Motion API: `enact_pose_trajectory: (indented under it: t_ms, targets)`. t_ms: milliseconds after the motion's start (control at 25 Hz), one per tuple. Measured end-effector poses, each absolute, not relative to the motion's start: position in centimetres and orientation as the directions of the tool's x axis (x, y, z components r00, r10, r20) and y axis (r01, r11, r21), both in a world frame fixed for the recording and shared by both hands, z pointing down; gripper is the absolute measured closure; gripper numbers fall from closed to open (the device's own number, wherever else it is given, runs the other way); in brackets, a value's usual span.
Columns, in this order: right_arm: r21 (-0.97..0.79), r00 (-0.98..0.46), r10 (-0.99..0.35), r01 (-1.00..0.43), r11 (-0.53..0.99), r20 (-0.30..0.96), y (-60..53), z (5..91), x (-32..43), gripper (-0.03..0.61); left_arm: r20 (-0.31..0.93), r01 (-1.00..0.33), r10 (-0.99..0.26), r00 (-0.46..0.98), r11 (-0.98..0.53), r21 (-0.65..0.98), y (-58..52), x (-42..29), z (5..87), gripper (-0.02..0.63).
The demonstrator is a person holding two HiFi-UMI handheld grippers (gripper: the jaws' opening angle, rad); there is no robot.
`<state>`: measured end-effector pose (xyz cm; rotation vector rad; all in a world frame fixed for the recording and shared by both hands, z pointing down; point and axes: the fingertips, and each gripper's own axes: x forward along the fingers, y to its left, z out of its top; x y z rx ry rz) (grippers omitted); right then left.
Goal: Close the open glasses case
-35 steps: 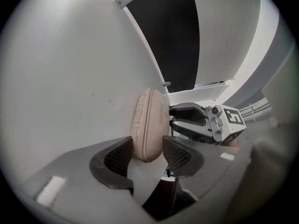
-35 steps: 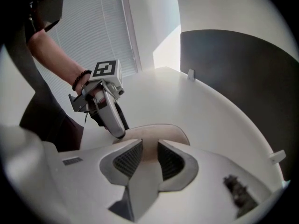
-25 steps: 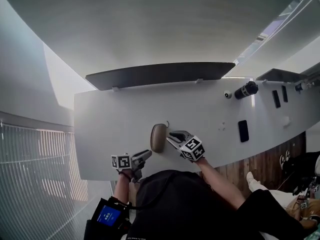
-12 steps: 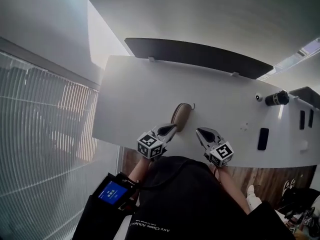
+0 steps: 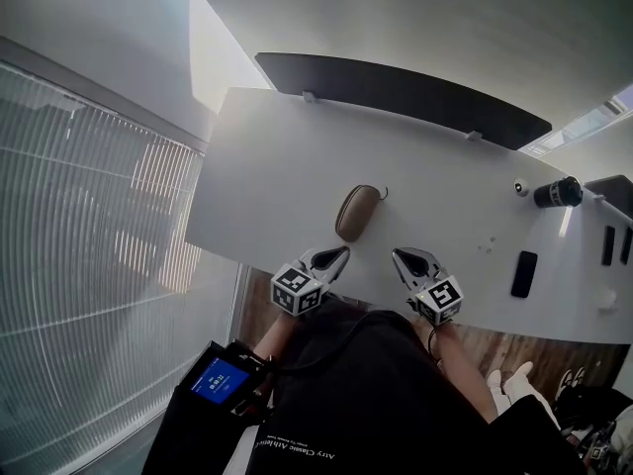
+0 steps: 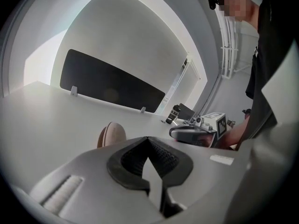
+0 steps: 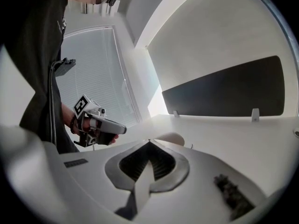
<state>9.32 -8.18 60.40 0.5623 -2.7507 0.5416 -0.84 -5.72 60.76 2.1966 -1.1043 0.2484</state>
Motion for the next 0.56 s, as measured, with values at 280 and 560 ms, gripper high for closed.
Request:
enact_pose_trajectory:
  t_ms: [280, 560]
  targets:
    - [-0.326, -0.889, -0.315, -0.422, 0.846, 0.332, -7.1, 60.9, 10.0, 0.572, 0.476, -0.79, -0.643, 0.6, -0.382, 0.479, -3.0, -0.7, 61.8, 0.606]
    - [-0.322, -0.884, -0.303, -0.42, 0.848, 0.356, -4.9, 61.4, 9.4, 0.572, 0.478, -0.785, -0.634, 0.607, -0.385, 0.486, -1.8, -1.0, 62.0, 0.606]
